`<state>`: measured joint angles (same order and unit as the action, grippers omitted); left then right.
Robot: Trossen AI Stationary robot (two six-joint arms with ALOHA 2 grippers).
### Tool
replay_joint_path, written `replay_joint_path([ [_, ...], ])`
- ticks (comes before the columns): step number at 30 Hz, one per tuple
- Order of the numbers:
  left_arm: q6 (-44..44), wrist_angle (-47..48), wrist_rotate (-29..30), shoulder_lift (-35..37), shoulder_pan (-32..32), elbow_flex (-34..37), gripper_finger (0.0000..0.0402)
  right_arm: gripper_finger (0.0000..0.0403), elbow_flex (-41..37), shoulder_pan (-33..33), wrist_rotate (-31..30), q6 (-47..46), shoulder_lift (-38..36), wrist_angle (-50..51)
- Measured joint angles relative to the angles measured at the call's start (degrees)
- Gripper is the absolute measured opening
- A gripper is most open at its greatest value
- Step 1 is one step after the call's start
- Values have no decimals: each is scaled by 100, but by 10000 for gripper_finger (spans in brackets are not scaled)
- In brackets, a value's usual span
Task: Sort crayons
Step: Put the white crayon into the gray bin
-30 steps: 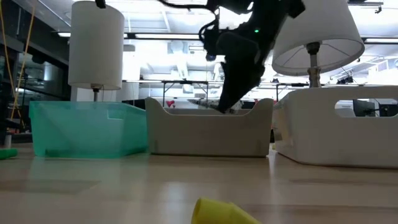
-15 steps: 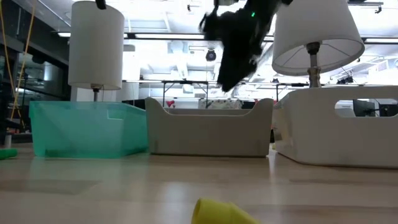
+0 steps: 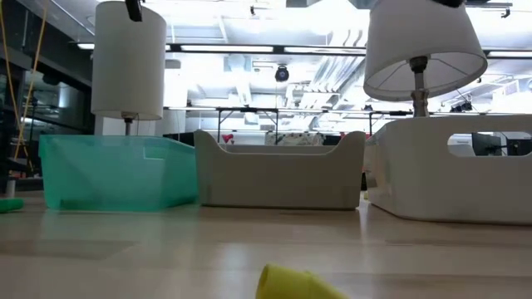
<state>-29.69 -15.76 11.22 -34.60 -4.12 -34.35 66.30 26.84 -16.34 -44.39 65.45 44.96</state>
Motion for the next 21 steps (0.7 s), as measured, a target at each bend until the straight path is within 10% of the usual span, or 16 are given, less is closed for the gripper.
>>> replay_joint_path([
  [11,1339,-330,1565,-789,0,-7,209,236,-7,-132,-3839,985,139,-415],
  [21,1747,-1443,1586,-1126,-9,-115,209,236,433,-1861,-3884,2978,158,-2765],
])
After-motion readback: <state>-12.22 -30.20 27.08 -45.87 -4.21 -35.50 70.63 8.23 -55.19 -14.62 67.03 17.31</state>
